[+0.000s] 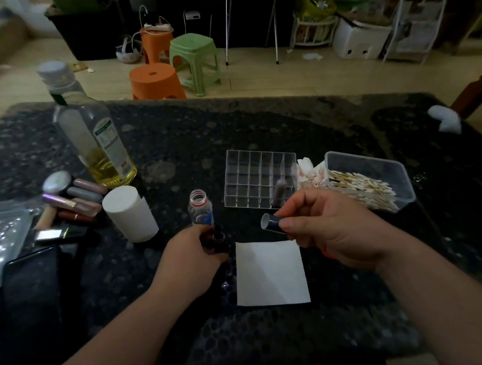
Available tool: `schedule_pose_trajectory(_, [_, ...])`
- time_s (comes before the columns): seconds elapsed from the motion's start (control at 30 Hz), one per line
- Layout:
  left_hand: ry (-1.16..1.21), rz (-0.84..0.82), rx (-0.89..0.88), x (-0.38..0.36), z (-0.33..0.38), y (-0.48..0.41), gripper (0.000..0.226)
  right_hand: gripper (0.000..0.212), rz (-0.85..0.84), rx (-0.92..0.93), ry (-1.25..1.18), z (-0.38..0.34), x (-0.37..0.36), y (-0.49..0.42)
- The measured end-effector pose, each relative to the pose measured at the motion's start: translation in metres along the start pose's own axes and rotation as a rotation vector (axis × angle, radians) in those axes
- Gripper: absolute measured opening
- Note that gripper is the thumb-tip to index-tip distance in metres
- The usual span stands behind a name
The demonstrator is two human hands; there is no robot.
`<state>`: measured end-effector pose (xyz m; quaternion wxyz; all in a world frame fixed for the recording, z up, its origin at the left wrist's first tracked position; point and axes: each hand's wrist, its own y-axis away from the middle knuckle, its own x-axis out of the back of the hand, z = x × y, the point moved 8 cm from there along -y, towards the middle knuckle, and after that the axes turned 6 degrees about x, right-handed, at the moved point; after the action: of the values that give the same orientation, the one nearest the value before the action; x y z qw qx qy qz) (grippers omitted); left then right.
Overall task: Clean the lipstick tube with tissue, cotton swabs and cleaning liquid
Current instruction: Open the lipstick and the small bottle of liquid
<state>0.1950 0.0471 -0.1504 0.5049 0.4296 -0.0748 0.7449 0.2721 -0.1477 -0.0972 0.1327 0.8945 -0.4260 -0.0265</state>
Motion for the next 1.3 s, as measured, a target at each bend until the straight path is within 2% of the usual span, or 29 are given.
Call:
schedule_pose_trajectory(0.1, [0.099, -0.023, 0.083, 0.016, -0.013, 0.018, 0.068, 0.015, -0.043, 0.074, -0.150, -0.005, -0.008, 0.008])
schedule_pose_trajectory(0.17, [0.123, 0.082, 0.051, 0.043, -0.008, 0.036, 0.053, 0.017, -0.082, 0.124, -0.242, -0.012, -0.018, 0.015])
schedule_pose_trajectory(0.2, [0.213, 0.102, 0.005, 0.053, -0.001, 0.045, 0.045, 0.018, -0.089, 0.143, -0.276, -0.015, -0.023, 0.017])
schedule_pose_trajectory(0.23, [0.372, 0.062, -0.051, 0.060, 0.009, 0.054, 0.042, 0.018, -0.087, 0.155, -0.294, -0.017, -0.026, 0.018])
schedule_pose_trajectory(0.3, [0.678, -0.153, -0.147, 0.056, 0.035, 0.071, 0.048, 0.018, -0.076, 0.176, -0.295, -0.018, -0.033, 0.018])
schedule_pose_trajectory(0.37, [0.753, -0.284, -0.222, 0.041, 0.052, 0.080, 0.049, 0.017, -0.063, 0.203, -0.305, -0.017, -0.041, 0.018])
schedule_pose_trajectory(0.43, [0.752, -0.221, -0.245, 0.034, 0.053, 0.079, 0.038, 0.016, -0.039, 0.222, -0.347, -0.016, -0.046, 0.020])
schedule_pose_trajectory(0.5, [0.704, -0.092, -0.275, 0.038, 0.052, 0.077, 0.032, 0.018, -0.020, 0.229, -0.384, -0.015, -0.048, 0.021])
schedule_pose_trajectory(0.6, [0.389, 0.071, -0.482, 0.049, 0.062, 0.082, 0.029, 0.023, -0.014, 0.207, -0.255, -0.014, -0.047, 0.024])
schedule_pose_trajectory(0.67, [0.243, 0.114, -0.583, 0.050, 0.067, 0.086, 0.029, 0.027, 0.030, 0.165, 0.095, -0.008, -0.037, 0.021])
schedule_pose_trajectory(0.73, [0.168, 0.139, -0.631, 0.050, 0.068, 0.086, 0.032, 0.026, 0.155, 0.075, 0.546, 0.004, -0.016, 0.014])
schedule_pose_trajectory(0.8, [0.143, 0.138, -0.646, 0.050, 0.067, 0.085, 0.032, 0.029, 0.264, -0.032, 0.758, 0.015, 0.001, 0.009])
schedule_pose_trajectory(0.87, [0.138, 0.129, -0.629, 0.048, 0.065, 0.081, 0.030, 0.040, 0.273, -0.111, 0.833, 0.029, 0.006, 0.002])
schedule_pose_trajectory(0.97, [0.078, 0.087, -0.598, 0.041, 0.062, 0.075, 0.027, 0.048, 0.200, -0.187, 0.971, 0.046, 0.002, -0.007])
schedule_pose_trajectory(1.07, [-0.080, -0.081, -0.453, 0.022, 0.053, 0.065, 0.024, 0.045, 0.142, -0.249, 1.034, 0.057, -0.006, -0.014])
schedule_pose_trajectory(1.17, [-0.107, -0.195, -0.261, 0.007, 0.038, 0.056, 0.018, 0.035, 0.129, -0.286, 1.010, 0.063, -0.009, -0.019])
schedule_pose_trajectory(1.3, [-0.084, -0.238, -0.169, 0.005, 0.031, 0.050, 0.019, 0.008, 0.140, -0.275, 0.959, 0.059, -0.004, -0.020])
